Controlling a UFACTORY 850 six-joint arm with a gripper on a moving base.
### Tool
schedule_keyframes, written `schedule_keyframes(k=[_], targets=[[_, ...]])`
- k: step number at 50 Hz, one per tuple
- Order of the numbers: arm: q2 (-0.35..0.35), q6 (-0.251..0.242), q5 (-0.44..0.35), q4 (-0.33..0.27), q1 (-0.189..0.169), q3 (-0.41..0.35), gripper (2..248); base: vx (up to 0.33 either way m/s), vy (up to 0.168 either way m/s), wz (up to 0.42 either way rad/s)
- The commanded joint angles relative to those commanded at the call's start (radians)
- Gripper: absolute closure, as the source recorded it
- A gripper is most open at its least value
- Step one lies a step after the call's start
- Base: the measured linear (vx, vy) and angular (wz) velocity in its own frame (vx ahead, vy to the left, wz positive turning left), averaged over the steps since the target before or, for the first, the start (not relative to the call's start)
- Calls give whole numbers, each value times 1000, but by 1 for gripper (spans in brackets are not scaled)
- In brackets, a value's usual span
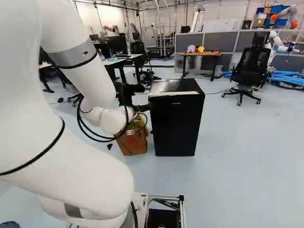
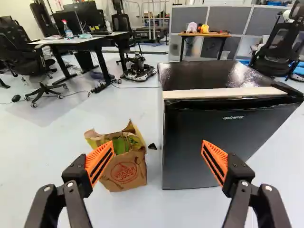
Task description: Grab a drink from the fridge
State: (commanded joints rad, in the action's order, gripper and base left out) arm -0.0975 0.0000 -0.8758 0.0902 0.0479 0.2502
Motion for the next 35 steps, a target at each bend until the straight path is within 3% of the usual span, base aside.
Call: schedule_keyframes(k=[35], targets=[[231,0,-90,279,100,154,3,0,0,0]])
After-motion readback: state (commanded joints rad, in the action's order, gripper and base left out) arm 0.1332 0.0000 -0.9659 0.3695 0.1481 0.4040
